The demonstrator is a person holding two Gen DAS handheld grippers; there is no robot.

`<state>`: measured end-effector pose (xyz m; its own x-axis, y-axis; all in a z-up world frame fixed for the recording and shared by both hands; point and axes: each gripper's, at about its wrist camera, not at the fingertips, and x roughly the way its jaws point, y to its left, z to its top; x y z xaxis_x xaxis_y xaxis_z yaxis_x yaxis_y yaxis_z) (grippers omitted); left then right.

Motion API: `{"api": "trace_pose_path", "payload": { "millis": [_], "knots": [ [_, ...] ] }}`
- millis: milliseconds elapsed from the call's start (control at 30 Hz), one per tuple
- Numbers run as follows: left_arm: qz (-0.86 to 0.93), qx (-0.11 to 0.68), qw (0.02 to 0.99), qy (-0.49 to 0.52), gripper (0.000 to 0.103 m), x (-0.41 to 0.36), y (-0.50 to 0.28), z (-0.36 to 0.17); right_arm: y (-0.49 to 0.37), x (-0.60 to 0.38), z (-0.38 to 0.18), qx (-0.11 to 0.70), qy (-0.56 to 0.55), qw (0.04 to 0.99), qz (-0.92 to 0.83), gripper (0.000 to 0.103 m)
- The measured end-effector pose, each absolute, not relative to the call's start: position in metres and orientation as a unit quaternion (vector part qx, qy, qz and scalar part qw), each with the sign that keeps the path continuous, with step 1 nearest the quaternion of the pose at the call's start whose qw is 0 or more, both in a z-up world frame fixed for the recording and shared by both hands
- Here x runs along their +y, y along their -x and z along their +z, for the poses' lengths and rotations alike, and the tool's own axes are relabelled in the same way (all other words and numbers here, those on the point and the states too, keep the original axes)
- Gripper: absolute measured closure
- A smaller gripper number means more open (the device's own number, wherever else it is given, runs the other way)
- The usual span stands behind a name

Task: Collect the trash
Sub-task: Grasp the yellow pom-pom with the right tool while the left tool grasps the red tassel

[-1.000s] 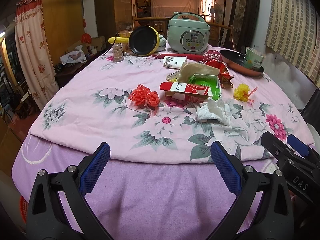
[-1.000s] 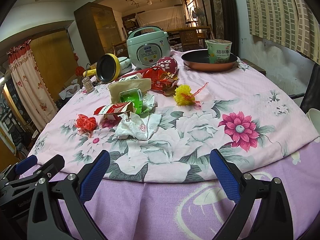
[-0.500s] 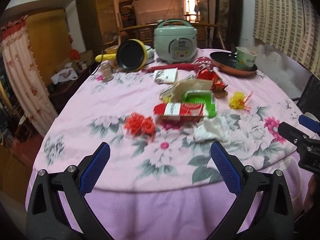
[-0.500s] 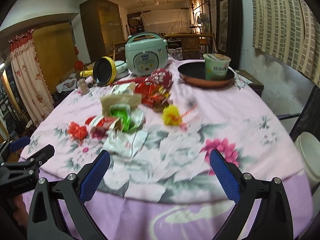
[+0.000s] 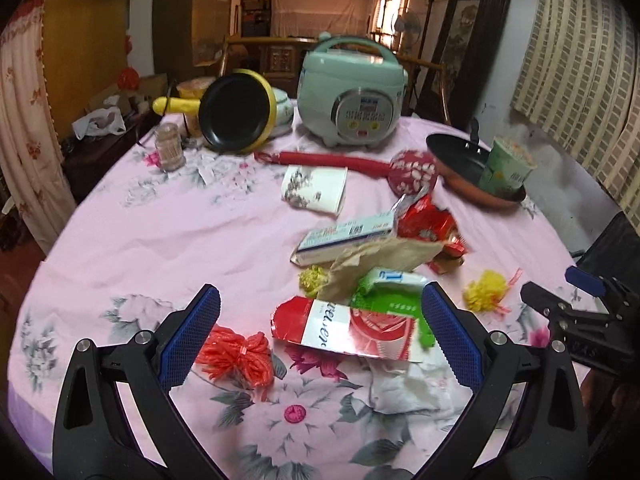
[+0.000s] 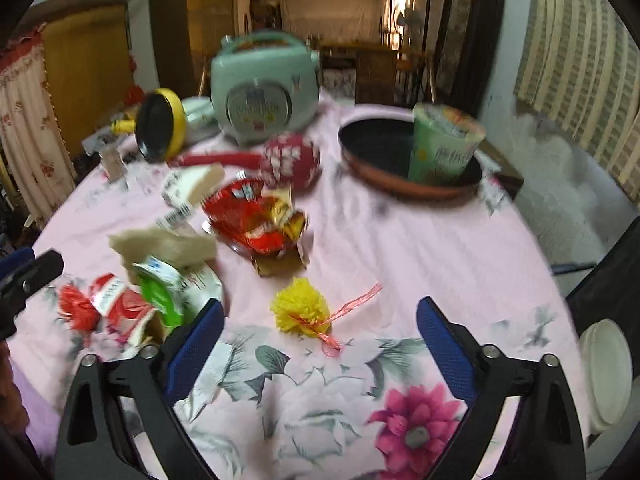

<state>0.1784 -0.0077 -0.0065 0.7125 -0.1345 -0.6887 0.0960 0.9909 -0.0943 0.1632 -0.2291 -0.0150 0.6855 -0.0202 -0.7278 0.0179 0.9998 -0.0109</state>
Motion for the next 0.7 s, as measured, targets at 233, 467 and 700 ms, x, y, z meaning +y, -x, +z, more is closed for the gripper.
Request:
{"api": "trace_pose_path", "payload": {
  "millis": [233,467,700],
  "knots": [
    [-0.06,0.414,0.906,0.058,0.007,0.01,-0.188,-0.026,-0.186,-0.216,-0.055,0.414,-0.004,0.91,0.003,0.019],
    [-0.057,0.424,0.901,0.07,0.006,0.016,-0.188,-0.03,-0.199,-0.219,-0.079,0.426,-0.004,0.905,-0.003,0.042],
    [0.011,0.409,0.911,0.056,0.007,0.042,-0.19,-0.026,-0.192,-0.232,-0.074,0.413,-0.031,0.91,0.01,0.07]
  ]
}}
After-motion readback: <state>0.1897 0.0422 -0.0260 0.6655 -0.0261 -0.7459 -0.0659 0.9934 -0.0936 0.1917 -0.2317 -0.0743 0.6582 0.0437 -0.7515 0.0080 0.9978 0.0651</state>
